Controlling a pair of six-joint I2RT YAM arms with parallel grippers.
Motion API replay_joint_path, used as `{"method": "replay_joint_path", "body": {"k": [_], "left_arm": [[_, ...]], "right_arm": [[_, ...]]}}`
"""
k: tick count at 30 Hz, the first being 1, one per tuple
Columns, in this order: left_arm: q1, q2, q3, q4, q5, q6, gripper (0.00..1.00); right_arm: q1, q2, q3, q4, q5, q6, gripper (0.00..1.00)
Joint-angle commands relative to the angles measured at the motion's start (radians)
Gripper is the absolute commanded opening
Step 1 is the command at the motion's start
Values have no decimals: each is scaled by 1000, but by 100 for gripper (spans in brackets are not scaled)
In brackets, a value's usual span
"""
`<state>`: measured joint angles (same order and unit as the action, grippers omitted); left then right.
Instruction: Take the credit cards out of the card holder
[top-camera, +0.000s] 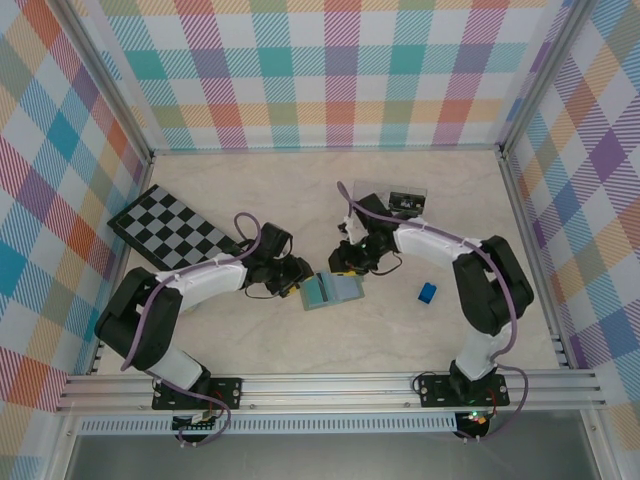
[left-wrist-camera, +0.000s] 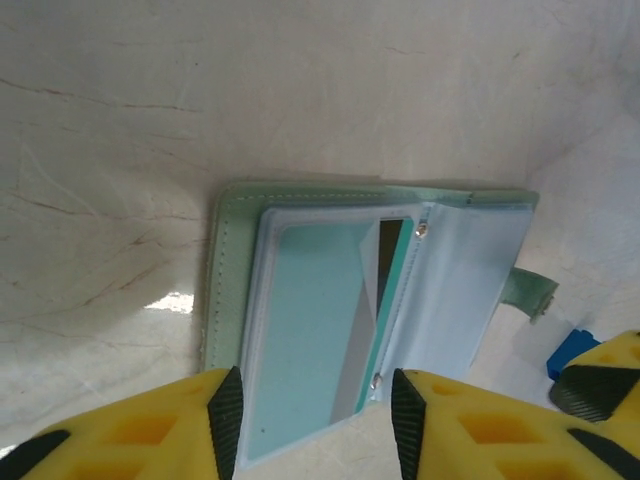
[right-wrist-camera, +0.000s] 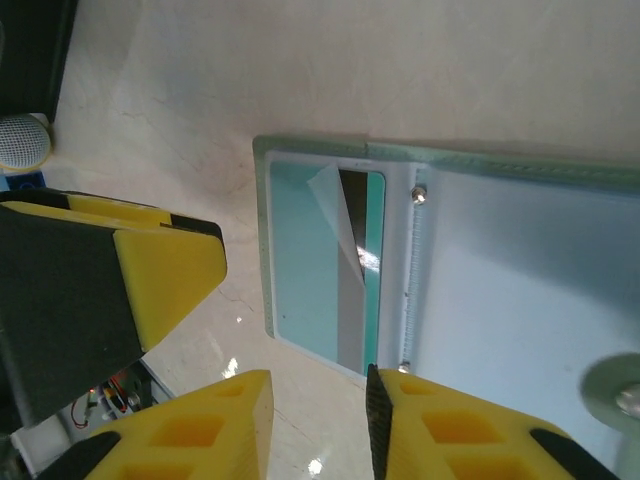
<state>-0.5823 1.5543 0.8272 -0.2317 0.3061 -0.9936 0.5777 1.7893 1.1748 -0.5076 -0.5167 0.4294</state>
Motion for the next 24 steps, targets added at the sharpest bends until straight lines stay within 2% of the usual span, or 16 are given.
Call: {"method": "replay_joint_path", "body": {"k": [1,5,13,24], "left_arm": [[-11,32,10,16,-5,0,39],[-11,53,13,22,-2,4,33],[-11,90,24,22,13,21,19],[-14,79,22,28,26,27,18]], "right_arm": [[13,58,48,33,-64,34,29],[20,120,86,26,-87,36,24],[22,194,128,-3,-82,17,21],[24,244,140,-16,-92,13,22]]}}
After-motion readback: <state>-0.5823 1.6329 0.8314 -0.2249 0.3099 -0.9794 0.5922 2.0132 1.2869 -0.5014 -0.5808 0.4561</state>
